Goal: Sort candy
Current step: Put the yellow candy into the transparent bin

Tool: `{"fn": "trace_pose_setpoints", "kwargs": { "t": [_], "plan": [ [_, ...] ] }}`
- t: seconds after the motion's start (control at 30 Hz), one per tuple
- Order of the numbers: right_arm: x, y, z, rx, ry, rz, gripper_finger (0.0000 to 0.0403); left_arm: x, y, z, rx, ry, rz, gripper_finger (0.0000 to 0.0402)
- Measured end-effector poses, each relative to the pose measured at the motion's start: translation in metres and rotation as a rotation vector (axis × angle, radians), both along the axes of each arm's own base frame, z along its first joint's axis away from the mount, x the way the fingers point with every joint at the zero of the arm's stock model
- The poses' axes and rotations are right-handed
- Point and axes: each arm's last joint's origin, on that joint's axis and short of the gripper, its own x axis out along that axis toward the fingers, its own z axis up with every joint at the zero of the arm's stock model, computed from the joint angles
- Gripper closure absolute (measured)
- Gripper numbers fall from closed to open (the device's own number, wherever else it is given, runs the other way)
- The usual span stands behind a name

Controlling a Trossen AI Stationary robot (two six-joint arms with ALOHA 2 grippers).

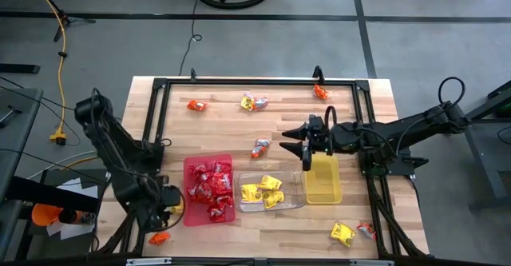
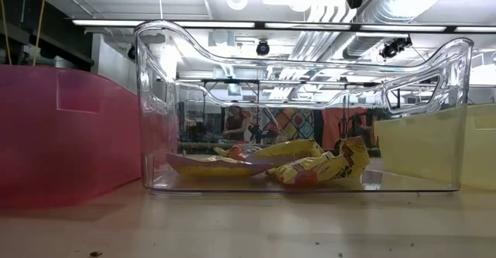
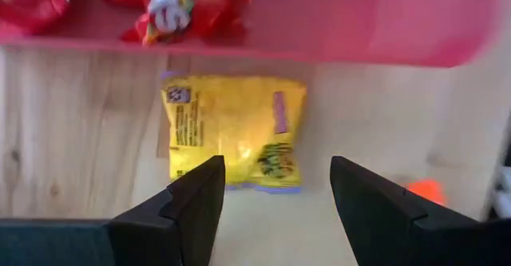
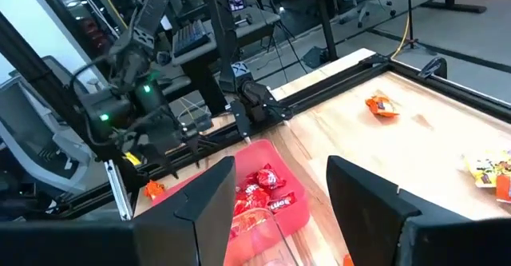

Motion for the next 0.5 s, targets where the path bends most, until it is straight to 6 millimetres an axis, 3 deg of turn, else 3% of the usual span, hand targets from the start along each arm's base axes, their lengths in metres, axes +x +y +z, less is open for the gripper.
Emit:
{"fn": "trace_pose_setpoints", "kwargs": {
  "t": [0.2, 0.5],
  "plan": [
    [0.0, 0.0, 0.0, 0.007, 0.003, -0.003, 0.021, -0.006, 0.009, -0.026, 0.019, 0.038, 0.036, 0.0186],
    [0.0, 0.0, -0.002, 0.04, 0.015, -0.011, 0.021, -0.008, 0.014, -0.042, -0.009, 0.021, 0.036, 0.0187]
  ]
}}
